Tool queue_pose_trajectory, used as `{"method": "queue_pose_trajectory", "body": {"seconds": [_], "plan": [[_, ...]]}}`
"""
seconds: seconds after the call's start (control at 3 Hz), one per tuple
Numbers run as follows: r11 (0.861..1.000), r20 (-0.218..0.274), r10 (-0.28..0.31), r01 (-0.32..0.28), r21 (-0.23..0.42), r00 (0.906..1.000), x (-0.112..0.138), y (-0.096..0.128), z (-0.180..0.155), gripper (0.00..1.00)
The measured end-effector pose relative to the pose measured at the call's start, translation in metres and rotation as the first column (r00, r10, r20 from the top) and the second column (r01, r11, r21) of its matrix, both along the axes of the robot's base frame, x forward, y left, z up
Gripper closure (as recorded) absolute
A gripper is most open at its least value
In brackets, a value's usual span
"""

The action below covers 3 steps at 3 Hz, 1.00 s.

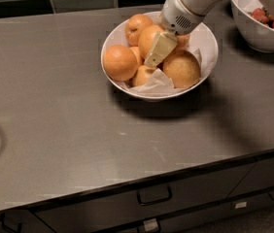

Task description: Pick orange from white bowl

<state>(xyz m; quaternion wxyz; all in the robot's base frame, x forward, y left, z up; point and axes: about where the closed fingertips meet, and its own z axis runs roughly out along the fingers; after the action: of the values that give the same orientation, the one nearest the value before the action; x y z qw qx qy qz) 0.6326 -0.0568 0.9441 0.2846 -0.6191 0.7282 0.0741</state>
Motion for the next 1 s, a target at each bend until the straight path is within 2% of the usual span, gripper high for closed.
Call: {"method": "queue_pose_trajectory", "body": {"seconds": [0.67,1.0], "plan": [[1.0,0.004,-0.009,0.009,-0.003,1.0,0.0011,0.0003,0.0015,0.24],[0.999,0.015,-0.032,0.032,-0.009,0.9994,0.0016,0.0001,-0.0019,0.24]]}}
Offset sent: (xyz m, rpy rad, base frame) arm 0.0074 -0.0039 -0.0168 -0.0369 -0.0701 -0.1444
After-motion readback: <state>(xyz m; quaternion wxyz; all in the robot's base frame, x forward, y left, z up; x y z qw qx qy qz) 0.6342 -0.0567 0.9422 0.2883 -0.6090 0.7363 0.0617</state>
